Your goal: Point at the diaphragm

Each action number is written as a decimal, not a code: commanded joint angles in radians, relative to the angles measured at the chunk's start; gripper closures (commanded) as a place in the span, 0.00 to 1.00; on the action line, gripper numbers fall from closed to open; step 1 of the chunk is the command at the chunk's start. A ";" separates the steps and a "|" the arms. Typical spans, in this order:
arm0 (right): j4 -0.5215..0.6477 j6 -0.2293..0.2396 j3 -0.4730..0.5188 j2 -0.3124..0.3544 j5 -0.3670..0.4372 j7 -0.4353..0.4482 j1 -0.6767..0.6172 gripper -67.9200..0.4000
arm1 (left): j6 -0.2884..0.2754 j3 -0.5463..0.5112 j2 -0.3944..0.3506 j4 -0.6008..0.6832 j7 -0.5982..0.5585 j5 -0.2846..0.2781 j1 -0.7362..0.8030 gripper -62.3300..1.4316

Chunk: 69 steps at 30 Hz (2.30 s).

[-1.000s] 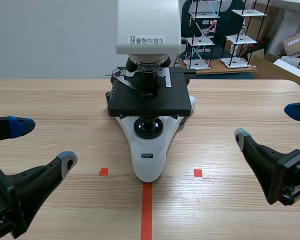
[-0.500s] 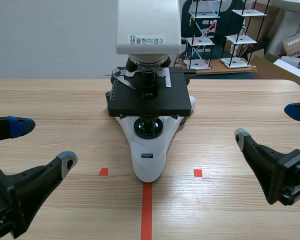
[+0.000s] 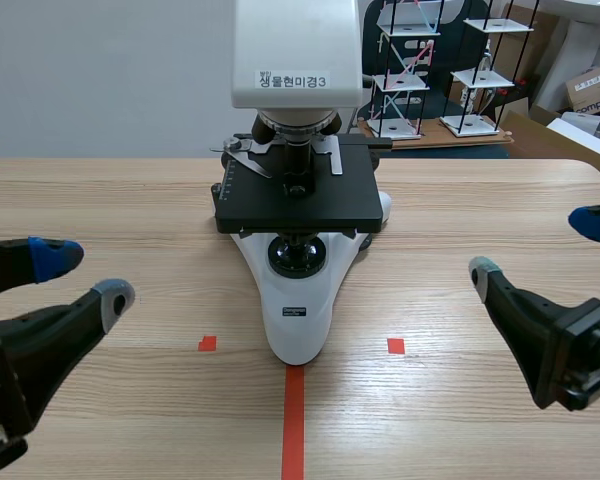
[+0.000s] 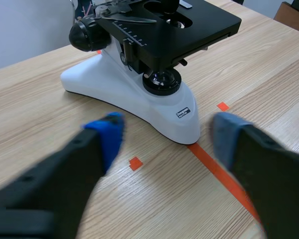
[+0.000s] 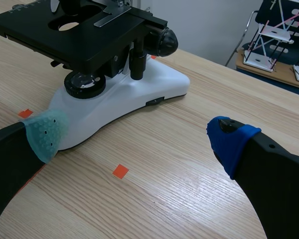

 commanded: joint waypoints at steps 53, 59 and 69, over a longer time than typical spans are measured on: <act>0.004 -0.003 0.002 0.005 0.004 -0.034 0.011 0.11 | -0.047 0.261 0.284 -1.019 -0.760 0.501 -0.555 0.95; 0.004 -0.003 0.002 0.005 0.004 -0.034 0.011 0.11 | -0.007 0.283 0.311 -1.153 -0.890 0.596 -0.616 0.95; 0.004 -0.003 0.002 0.005 0.003 -0.041 0.011 0.11 | 0.069 0.377 0.340 -1.283 -1.000 0.598 -0.705 0.95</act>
